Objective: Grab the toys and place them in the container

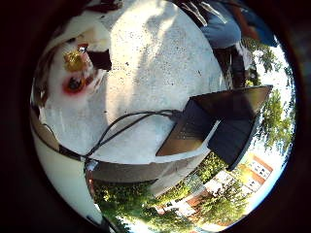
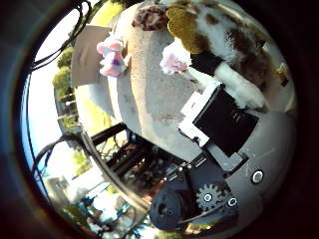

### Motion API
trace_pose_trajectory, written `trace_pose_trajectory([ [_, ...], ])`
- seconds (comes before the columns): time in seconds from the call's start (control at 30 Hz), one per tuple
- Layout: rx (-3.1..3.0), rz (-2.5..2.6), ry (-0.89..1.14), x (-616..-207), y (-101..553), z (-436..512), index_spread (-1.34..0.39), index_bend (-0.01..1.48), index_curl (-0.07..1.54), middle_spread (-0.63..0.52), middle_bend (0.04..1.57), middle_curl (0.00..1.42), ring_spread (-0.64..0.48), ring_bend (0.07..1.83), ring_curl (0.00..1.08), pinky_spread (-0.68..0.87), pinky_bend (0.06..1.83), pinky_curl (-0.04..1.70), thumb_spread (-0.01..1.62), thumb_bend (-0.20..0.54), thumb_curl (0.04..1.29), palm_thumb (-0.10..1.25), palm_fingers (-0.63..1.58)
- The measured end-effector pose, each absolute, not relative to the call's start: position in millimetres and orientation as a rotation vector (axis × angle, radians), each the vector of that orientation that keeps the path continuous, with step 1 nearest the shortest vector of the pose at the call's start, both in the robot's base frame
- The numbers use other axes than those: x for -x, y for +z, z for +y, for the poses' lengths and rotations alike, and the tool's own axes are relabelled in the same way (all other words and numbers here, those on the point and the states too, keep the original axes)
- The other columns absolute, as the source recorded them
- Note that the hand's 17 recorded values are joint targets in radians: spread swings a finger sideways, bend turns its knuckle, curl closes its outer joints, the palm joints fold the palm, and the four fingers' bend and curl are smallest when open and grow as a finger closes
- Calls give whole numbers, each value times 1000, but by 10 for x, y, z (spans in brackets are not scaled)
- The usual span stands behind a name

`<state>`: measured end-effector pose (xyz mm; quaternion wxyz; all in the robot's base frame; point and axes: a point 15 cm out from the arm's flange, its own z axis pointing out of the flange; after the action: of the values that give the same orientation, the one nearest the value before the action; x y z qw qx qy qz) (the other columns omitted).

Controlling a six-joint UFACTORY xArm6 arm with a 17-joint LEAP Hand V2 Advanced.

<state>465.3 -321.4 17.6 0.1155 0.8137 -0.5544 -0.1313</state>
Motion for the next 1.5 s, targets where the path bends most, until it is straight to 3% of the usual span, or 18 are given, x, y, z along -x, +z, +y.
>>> trace_pose_trajectory([
  [0.33,-2427,-1550,-517,-4605,1781,-2221,-984,674,200,-226,1194,1008,-142,1348,886,183,1481,786,1129,-13,629,1024,909],
  [0.5,-2593,-1445,-530,-4667,2583,-1132,-1043,745,227,-224,1234,1041,-153,1376,912,155,1506,836,1145,-11,662,1019,863],
  [0.7,-2842,-1295,-544,-4786,3002,443,-1090,802,269,-220,1266,1063,-160,1404,931,139,1536,882,1151,-13,694,1008,824],
  [0.9,-3075,-1270,-478,-5124,2991,1704,-1118,833,324,-215,1293,1075,-162,1436,944,127,1551,916,1152,-15,719,999,791],
  [1.3,-3104,-1339,-352,-5577,1760,2992,-1156,820,488,-201,1347,1072,-156,1484,941,111,1555,966,1131,-30,735,931,713],
  [1.43,-3093,-1355,-320,-5643,1479,3069,-1024,845,602,-157,1220,984,-77,1386,848,165,1442,908,1131,-34,695,880,790],
  [1.5,-3074,-1339,-316,-5639,1383,3011,-838,777,634,-137,998,891,-29,1288,800,208,1399,889,1122,-42,669,841,534],
])
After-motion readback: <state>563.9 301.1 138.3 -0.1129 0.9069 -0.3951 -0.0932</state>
